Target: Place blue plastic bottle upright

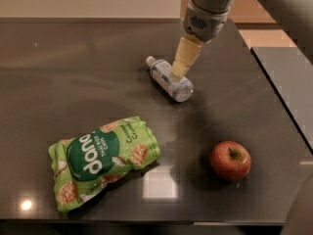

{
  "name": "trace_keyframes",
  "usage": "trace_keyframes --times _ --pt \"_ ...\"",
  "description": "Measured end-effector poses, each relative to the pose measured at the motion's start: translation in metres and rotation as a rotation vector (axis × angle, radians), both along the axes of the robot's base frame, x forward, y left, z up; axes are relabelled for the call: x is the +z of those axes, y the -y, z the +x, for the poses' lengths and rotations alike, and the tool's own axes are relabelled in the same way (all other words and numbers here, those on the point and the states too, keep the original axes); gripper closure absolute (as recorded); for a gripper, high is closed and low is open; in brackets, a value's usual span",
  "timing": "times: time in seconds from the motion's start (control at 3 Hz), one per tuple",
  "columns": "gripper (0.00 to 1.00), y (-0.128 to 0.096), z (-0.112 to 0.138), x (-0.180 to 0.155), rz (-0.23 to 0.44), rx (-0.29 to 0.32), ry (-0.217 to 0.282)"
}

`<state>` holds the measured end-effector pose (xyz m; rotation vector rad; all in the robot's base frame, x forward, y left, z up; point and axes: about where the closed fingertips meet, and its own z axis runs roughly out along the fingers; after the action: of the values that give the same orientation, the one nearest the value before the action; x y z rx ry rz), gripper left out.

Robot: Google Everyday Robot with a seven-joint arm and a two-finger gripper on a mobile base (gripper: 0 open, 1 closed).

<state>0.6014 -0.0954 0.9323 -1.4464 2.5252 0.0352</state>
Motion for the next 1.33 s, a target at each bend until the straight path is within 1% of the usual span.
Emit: trace_keyframes --times 0.33,0.67,1.0,1.33 --pt "0.00 -0.022 0.012 -0.004 -0.011 -0.075 -0.009" --pt "0.00 -0.041 0.024 -0.018 -0.039 -0.187 -0.017" --pt "0.00 -0.047 0.037 -0.035 -0.061 -0.308 -0.033" --pt "0.00 -0.051 0.050 -0.048 -0.071 -0.375 -0.054"
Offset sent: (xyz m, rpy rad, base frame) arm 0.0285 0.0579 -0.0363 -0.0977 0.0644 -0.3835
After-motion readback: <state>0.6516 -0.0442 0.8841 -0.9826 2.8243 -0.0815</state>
